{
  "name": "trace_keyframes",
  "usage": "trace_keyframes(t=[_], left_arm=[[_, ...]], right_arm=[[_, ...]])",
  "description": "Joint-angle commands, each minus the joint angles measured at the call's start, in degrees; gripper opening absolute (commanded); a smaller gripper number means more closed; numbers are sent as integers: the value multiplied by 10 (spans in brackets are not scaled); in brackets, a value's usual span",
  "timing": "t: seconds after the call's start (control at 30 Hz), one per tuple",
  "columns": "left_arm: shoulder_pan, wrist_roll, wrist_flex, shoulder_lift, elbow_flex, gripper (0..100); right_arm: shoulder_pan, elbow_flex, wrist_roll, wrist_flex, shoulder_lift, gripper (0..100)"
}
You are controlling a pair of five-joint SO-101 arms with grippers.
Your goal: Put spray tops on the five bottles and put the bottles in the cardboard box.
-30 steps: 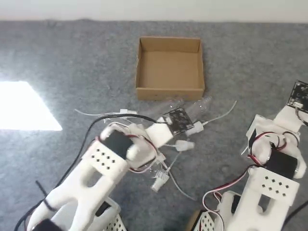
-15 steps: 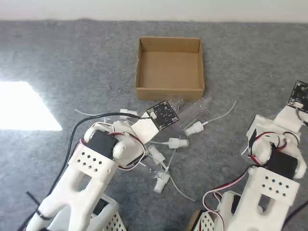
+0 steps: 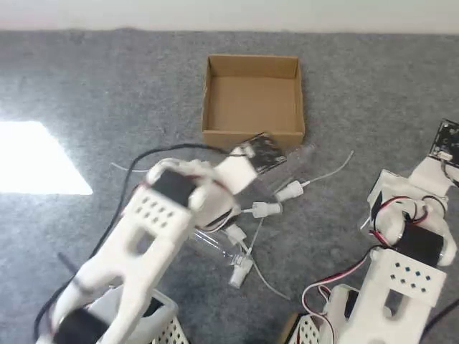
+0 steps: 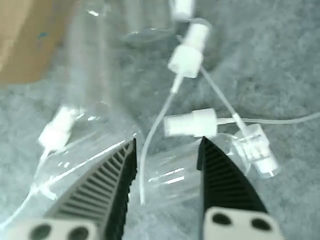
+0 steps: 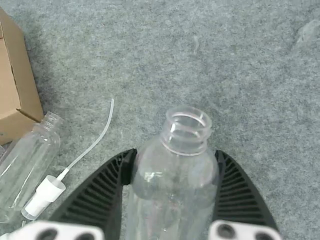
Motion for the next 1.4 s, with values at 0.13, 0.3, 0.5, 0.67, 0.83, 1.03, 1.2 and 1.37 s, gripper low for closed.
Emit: trace_keyframes(t=[0.13, 0.3, 0.5, 0.67, 0.83, 1.03, 1.2, 1.37], left_arm=[[48, -31, 1, 152, -130, 186], [61, -48, 1, 224, -170, 187], [76, -49, 2, 298, -228, 187], [99, -68, 43, 366, -288, 187], [96, -69, 71, 441, -371, 187], [98, -69, 102, 521, -449, 187], [96, -69, 124, 582, -486, 186], [96, -69, 165, 618, -530, 98]], right_arm=[[6, -14, 0, -13, -18, 151], [6, -14, 0, -13, -18, 151], [6, -14, 0, -13, -18, 151], [6, -14, 0, -13, -18, 151], [6, -14, 0, -13, -18, 151], [6, -14, 0, -13, -18, 151], [6, -14, 0, -13, -18, 151], [6, -14, 0, -13, -18, 151]])
